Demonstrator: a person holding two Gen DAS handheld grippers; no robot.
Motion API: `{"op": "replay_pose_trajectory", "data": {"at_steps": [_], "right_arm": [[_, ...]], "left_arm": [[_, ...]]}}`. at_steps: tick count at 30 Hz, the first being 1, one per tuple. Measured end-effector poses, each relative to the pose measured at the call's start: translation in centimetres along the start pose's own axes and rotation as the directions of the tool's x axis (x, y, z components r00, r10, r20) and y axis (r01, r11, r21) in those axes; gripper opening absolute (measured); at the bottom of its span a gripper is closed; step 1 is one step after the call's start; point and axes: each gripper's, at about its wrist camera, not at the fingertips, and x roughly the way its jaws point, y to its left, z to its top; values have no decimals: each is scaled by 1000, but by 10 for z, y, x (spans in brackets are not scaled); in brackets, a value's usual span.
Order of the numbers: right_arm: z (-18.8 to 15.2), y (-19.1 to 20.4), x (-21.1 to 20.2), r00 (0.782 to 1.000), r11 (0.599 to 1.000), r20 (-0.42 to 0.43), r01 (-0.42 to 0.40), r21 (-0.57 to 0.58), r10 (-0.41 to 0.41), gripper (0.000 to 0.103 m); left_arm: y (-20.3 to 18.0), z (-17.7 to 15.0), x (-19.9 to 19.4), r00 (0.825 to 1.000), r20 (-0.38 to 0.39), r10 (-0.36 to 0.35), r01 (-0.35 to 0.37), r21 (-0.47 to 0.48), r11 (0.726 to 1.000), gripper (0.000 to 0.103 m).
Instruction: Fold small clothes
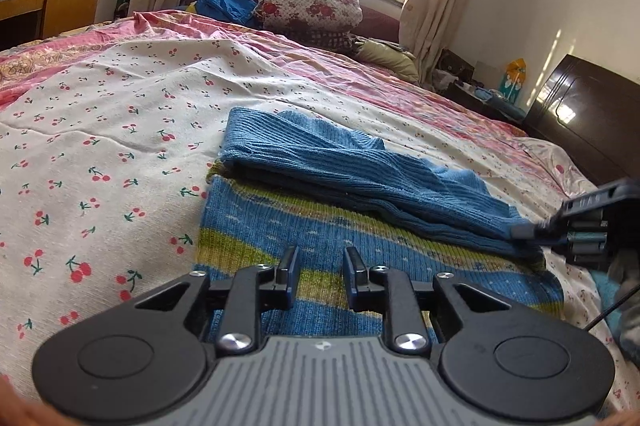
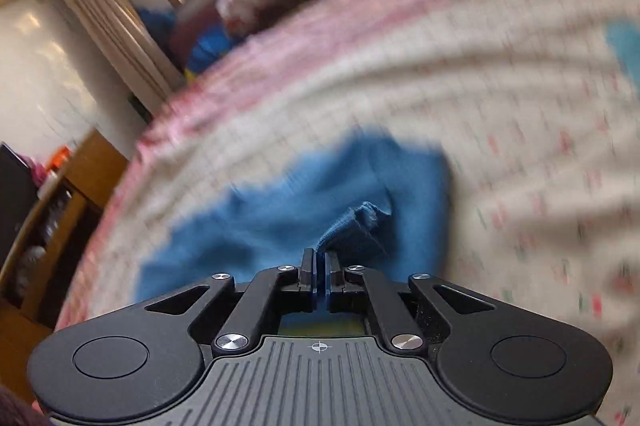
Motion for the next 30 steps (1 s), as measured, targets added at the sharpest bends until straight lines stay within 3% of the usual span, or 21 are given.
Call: {"op": "replay_pose_trajectory", "data": {"at_steps": [3,5,10,12,14,16,19,25,28,30], "right_arm": [[2,-8,-6,999,999,14,-32,44,31,11],[5,-5,-13,999,1000,35,-24,10,23,15],[13,-11,-17,998,999,55,-13,29,11,34],[14,-14,-9,999,999,33,10,46,-12,35],[14,-14,1,1000,998,1,16,55,-16,35],[15,-8,6,999,999,-5,32,35,-32,20],[20,2,1,1000,999,17,18,-27,-17,9],[32,7,-24,991,994,117,-47,-103,59,8],[24,4,-6,1000,984,28,6,-181,-1,9],[11,3,7,996,970,-27,72,-232,-81,14]], "left_arm": [[0,-2,2,1000,-3,6,-6,12,1000,29],[-1,-3,3,1000,-4,7,-7,19,1000,29],[-3,-3,2,1000,-1,11,-11,30,999,30],[-4,-3,3,1000,1,13,-13,35,999,30],[-4,-3,2,1000,1,14,-14,37,999,30],[-4,-2,1,1000,1,14,-14,35,999,30],[-3,5,-5,1000,24,19,-20,26,999,30],[-3,35,-15,990,132,41,-48,51,998,39],[0,52,7,989,128,76,-86,77,993,39],[3,62,32,995,41,94,-97,91,991,39]]}}
